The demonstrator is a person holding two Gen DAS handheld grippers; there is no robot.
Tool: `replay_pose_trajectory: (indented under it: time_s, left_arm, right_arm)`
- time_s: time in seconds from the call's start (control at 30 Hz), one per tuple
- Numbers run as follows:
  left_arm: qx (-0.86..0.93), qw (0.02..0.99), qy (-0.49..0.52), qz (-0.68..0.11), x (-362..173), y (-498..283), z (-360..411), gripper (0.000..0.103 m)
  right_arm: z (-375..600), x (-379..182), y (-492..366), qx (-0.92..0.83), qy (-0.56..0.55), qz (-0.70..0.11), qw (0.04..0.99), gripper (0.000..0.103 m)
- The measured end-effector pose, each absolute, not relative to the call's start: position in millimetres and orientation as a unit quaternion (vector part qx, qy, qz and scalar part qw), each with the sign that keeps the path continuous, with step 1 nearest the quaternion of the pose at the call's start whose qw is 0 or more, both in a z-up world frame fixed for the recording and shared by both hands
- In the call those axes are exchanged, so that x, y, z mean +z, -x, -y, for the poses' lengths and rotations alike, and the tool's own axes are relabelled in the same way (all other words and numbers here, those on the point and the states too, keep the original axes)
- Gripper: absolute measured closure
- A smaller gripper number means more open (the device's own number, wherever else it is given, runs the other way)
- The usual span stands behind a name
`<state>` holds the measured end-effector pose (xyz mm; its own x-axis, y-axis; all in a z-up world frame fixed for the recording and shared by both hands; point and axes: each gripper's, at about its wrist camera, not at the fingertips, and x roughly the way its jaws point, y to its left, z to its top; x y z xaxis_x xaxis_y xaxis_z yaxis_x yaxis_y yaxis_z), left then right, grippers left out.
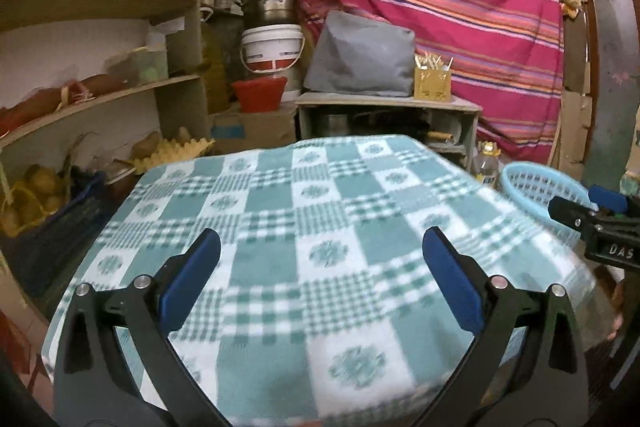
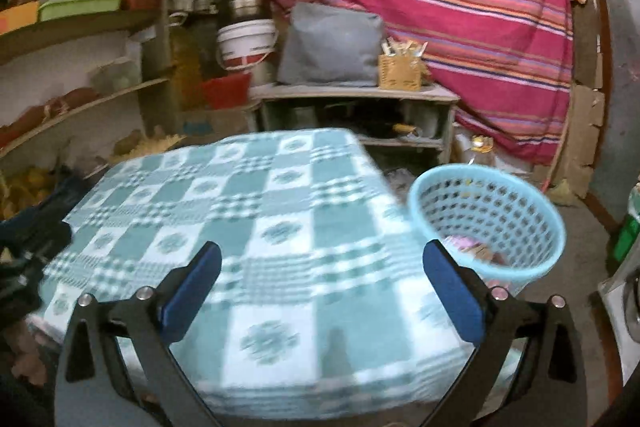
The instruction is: Collect trash
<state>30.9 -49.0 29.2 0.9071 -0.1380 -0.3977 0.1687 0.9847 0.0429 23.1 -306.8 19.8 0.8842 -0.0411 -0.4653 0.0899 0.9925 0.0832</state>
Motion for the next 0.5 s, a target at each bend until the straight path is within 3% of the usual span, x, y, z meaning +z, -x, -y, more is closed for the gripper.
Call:
replay_pose_trajectory:
  time_s: [0.5]
  left_arm:
    - [-0.040,0.975,-0.033,-0.217,-16,-15,2,0.005]
  right_arm:
    - [235,-12,-3,-0.014,-0.030,-0.232,0.972,0.005]
